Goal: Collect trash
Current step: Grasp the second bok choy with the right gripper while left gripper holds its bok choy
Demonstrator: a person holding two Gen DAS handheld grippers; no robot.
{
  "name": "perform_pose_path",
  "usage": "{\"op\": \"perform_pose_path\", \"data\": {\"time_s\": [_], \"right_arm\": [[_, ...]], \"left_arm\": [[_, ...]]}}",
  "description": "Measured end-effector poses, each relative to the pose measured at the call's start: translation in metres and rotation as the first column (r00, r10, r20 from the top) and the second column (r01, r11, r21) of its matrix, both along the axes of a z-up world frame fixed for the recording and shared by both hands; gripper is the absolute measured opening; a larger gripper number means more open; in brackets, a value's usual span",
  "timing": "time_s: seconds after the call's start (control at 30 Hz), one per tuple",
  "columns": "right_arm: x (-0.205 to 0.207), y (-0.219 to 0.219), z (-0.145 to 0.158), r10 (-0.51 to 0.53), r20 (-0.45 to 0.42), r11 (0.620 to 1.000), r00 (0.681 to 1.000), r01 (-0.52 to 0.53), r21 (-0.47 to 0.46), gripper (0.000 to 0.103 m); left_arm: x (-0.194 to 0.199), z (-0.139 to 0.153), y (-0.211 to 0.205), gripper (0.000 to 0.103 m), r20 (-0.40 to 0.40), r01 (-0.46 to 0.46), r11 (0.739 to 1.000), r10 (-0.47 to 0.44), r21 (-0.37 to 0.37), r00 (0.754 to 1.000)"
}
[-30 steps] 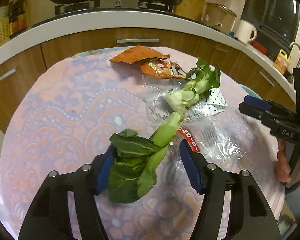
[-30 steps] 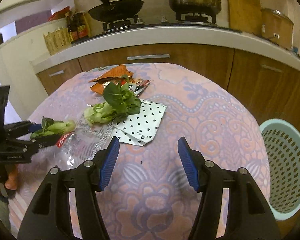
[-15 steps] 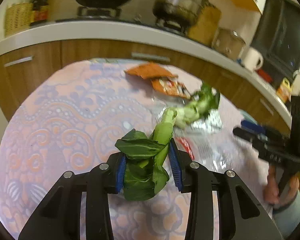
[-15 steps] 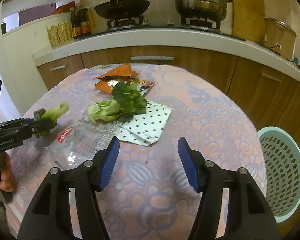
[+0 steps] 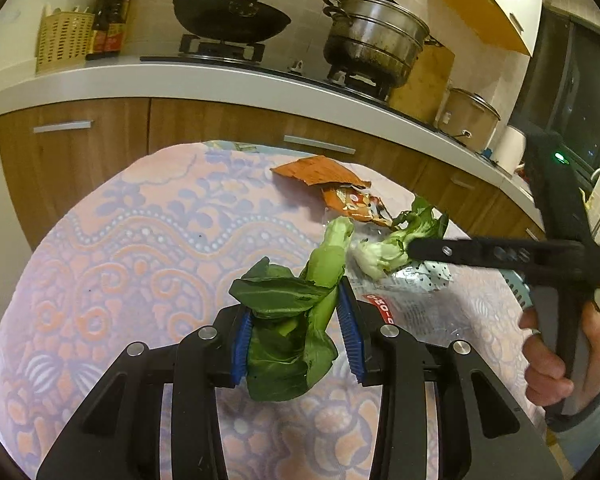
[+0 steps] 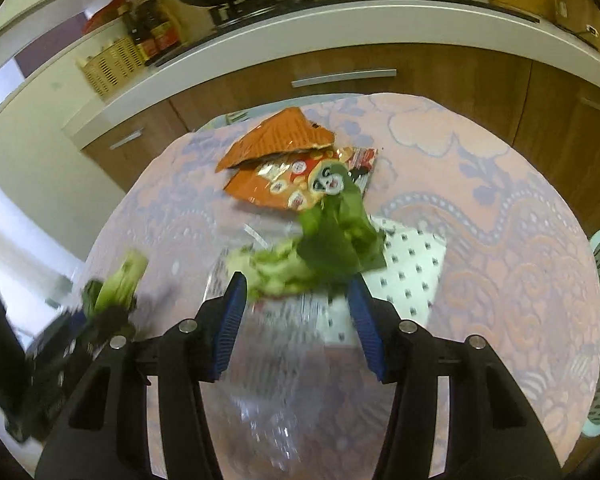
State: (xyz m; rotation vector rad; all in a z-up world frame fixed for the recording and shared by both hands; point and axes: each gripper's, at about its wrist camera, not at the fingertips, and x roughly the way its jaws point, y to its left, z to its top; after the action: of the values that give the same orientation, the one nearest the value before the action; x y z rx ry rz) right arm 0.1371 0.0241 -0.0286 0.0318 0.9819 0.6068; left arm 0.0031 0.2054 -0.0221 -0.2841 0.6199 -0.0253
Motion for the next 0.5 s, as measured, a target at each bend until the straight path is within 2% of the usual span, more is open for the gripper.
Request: {"op": "perform_pose_path", "data": {"time_s": [0.13, 0.27, 0.5], "right_arm": [[0.013, 0.012, -0.003, -0.041, -0.008, 0.999, 0.999, 0.04, -0.004, 0.05], [0.024, 0.022, -0.007, -0.085, -0.033, 0.996, 0.996, 0.086, 0.032, 0.051], [0.027, 0.025, -0.01, -0.134, -0.061, 0.99, 0.989, 0.137, 0.043, 0.053]], "left_arm": [[-0.001, 0.0, 0.001, 0.037, 0.007, -0.007, 1.0, 0.007, -0.007, 1.0], [-0.003, 0.001, 0.003, 0.037, 0.014, -0.017, 1.0, 0.017, -0.012, 1.0], [-0.006, 0.0, 0.004, 0.037, 0.018, -0.015, 1.0, 0.015, -0.022, 1.0]]}}
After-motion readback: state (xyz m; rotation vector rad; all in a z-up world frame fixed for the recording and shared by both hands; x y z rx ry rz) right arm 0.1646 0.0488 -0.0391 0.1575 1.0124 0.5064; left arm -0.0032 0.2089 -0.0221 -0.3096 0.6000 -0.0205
